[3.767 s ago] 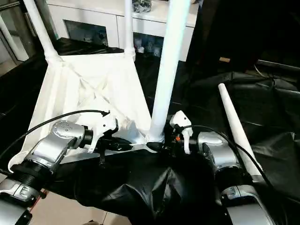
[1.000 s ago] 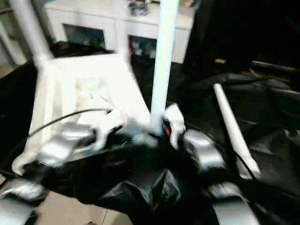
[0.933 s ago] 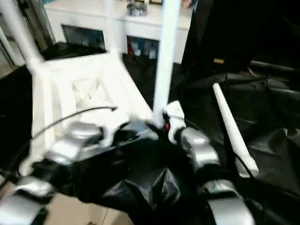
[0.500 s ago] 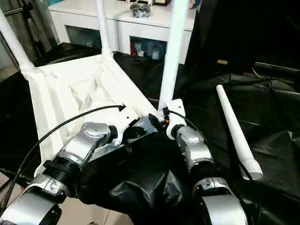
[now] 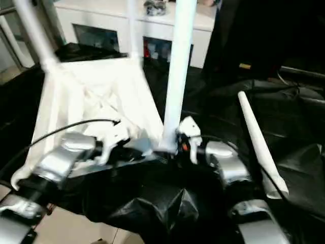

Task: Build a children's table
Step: Rotate leg to tighten

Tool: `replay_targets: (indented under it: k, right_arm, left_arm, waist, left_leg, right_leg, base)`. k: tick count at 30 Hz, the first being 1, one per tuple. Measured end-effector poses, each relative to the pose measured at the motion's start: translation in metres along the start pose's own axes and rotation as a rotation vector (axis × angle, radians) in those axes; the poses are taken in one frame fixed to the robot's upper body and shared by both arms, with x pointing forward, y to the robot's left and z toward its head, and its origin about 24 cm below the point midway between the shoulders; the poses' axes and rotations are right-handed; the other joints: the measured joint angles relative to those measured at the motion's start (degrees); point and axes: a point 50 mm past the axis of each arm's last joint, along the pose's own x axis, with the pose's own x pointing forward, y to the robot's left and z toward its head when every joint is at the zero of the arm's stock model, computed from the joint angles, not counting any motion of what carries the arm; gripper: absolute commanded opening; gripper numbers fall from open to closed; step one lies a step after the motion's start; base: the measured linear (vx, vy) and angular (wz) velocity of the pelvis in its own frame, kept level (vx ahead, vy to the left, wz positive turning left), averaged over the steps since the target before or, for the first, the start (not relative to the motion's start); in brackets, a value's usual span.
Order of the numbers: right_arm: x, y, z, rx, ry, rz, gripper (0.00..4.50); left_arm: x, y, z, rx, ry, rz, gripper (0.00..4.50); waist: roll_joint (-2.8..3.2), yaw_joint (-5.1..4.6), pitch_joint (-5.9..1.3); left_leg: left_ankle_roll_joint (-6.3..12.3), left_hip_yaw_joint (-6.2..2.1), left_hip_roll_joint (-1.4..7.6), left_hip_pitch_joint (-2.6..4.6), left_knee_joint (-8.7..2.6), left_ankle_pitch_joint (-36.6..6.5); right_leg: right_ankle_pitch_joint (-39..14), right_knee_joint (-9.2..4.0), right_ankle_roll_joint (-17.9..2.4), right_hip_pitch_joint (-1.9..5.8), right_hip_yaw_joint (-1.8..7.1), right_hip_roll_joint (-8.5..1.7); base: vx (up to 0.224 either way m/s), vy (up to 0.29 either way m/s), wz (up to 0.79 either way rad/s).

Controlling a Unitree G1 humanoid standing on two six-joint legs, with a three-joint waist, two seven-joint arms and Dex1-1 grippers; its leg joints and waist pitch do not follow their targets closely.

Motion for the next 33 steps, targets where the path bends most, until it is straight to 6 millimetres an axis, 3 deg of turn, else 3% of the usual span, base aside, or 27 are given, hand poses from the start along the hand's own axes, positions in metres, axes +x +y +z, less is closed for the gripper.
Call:
replay_targets:
  k: [2,16,23,25,30,31,33]
  right_arm:
    - [0.000,0.002,-0.001,0.009,-0.003,0.030,3.95]
    - [0.002,0.007,-0.001,0.039,-0.013,0.056,2.83]
    - [0.018,-0.016,0.001,0.113,-0.029,-0.345,2.76]
    - [0.024,-0.022,0.001,0.151,-0.038,-0.481,2.75]
    - [0.030,-0.027,0.003,0.191,-0.052,-0.628,2.75]
    - [0.030,-0.027,0.003,0.186,-0.052,-0.629,3.30]
    - [0.030,-0.026,0.003,0.173,-0.045,-0.628,3.44]
  left_arm:
    - [-0.003,0.000,-0.001,0.007,0.005,-0.019,0.00]
    - [-0.005,-0.002,-0.002,0.003,0.006,-0.054,0.00]
    - [0.020,0.012,0.008,-0.051,-0.021,0.171,0.00]
    - [0.032,0.016,0.014,-0.077,-0.022,0.240,0.00]
    - [0.045,0.017,0.021,-0.103,-0.027,0.303,0.00]
    - [0.045,0.017,0.022,-0.103,-0.028,0.303,0.00]
    - [0.046,0.017,0.022,-0.102,-0.029,0.301,0.00]
  waist:
    - [-0.04,0.05,0.02]
    - [-0.08,0.54,0.05]
    - [-0.13,-0.70,0.02]
    - [-0.10,-0.70,0.00]
    - [-0.01,-0.50,-0.06]
    - [0.03,-0.52,-0.08]
    - [0.05,-0.52,-0.09]
  left_leg:
    - [0.00,-0.02,0.00,-0.01,0.02,0.0]
    - [-0.01,-0.01,-0.01,-0.06,0.03,0.0]
    - [-0.04,-0.07,-0.03,0.19,0.07,0.0]
    - [-0.04,-0.06,-0.03,0.24,0.07,0.0]
    - [-0.04,-0.06,-0.03,0.20,-0.02,0.0]
    - [-0.05,-0.05,-0.04,0.16,-0.02,0.0]
    - [-0.05,-0.04,-0.05,0.15,-0.03,0.0]
  right_leg:
    - [0.0,0.00,0.0,0.00,0.01,-0.01]
    - [0.0,0.00,0.0,0.00,0.01,-0.01]
    - [-0.1,0.02,0.3,0.19,0.09,-0.01]
    - [-0.1,0.05,0.3,0.26,0.10,-0.01]
    - [-0.1,0.03,0.3,0.25,0.09,-0.01]
    - [-0.1,0.03,0.3,0.26,0.11,-0.01]
    - [0.0,0.02,0.1,0.25,0.11,-0.01]
  base:
    - [0.000,0.000,0.00]
    - [0.000,0.000,0.00]
    - [0.000,0.000,0.00]
    - [0.000,0.000,0.00]
    - [0.000,0.000,0.00]
    - [0.000,0.000,0.00]
    - [0.000,0.000,0.00]
